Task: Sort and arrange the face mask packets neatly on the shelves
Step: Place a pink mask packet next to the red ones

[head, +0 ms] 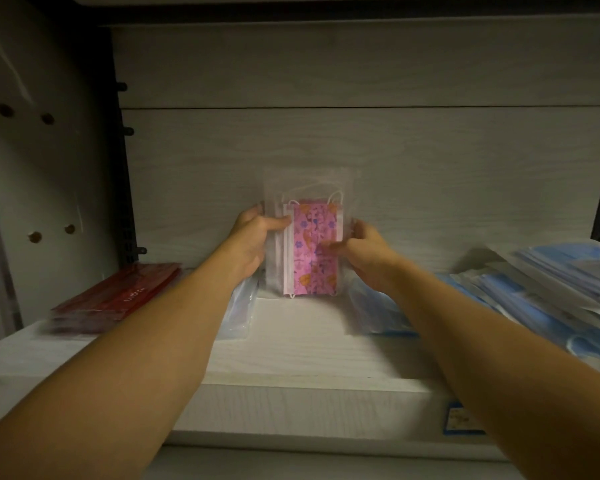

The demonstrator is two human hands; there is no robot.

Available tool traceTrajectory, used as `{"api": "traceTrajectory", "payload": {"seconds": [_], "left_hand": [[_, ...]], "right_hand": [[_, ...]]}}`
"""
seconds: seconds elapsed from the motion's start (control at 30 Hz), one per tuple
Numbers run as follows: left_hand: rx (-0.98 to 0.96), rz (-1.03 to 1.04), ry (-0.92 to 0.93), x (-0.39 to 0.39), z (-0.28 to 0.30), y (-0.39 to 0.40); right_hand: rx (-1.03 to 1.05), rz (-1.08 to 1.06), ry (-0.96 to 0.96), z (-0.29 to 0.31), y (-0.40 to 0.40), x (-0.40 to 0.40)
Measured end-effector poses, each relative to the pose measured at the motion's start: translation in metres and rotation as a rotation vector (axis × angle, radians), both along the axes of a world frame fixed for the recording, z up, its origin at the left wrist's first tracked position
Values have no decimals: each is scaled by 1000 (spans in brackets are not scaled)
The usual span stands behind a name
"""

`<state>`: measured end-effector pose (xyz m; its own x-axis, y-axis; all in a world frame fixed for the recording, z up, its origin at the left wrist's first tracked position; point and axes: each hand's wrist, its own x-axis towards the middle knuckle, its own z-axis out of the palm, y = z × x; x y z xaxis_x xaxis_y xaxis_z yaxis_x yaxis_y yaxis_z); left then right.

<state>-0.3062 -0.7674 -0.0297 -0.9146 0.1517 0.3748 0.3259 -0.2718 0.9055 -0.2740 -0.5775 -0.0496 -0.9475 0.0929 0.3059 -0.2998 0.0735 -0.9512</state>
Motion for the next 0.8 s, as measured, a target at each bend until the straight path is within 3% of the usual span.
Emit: {"api": "traceTrajectory", "payload": {"seconds": [0.17, 0.4, 0.57, 0.8], "left_hand": [[-99, -7, 6, 0, -6, -2], [-46, 30, 141, 2, -1, 3], [-28, -51, 94, -1, -4, 1], [-124, 34, 138, 1, -9, 11]], "right_hand": [[39, -37, 37, -1, 0, -2], [-51, 30, 141, 3, -2, 4], [-20, 90, 43, 1, -3, 2], [-46, 12, 26, -2, -8, 2]]}}
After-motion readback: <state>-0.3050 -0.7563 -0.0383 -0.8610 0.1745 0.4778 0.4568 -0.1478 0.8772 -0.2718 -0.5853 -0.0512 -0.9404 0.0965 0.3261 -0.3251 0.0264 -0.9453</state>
